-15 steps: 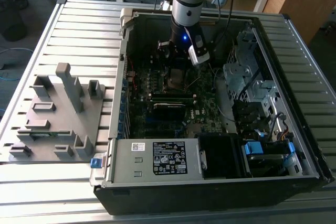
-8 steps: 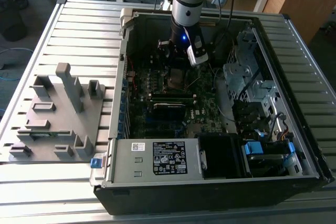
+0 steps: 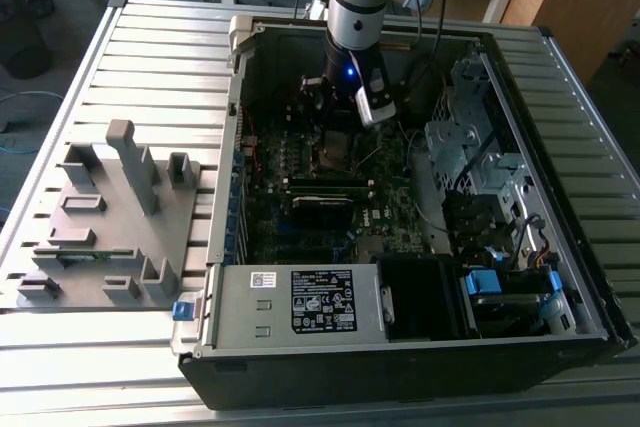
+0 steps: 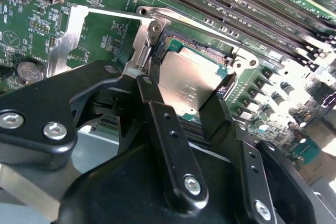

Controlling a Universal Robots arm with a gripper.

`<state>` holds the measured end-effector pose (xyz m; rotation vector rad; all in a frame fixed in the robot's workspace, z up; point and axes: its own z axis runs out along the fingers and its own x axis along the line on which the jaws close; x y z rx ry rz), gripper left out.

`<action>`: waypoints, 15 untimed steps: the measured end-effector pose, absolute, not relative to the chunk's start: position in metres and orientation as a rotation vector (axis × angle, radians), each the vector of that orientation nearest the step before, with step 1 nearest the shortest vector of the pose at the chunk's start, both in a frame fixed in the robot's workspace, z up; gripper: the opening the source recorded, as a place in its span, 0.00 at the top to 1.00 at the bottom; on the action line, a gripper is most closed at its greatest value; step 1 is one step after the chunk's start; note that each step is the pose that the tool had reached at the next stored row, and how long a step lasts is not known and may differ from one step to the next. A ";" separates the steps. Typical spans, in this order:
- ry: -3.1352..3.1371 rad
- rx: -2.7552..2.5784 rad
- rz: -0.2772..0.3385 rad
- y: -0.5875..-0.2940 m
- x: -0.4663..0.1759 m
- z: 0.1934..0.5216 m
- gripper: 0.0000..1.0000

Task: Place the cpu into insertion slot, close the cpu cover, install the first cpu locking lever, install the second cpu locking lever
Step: 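Place the cpu into insertion slot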

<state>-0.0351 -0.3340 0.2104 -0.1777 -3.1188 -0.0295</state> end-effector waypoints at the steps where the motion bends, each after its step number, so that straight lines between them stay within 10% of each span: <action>1: -3.118 -0.193 -0.030 -0.334 -0.035 0.210 0.46; 15: -3.116 -0.219 -0.030 -0.334 -0.035 0.210 0.46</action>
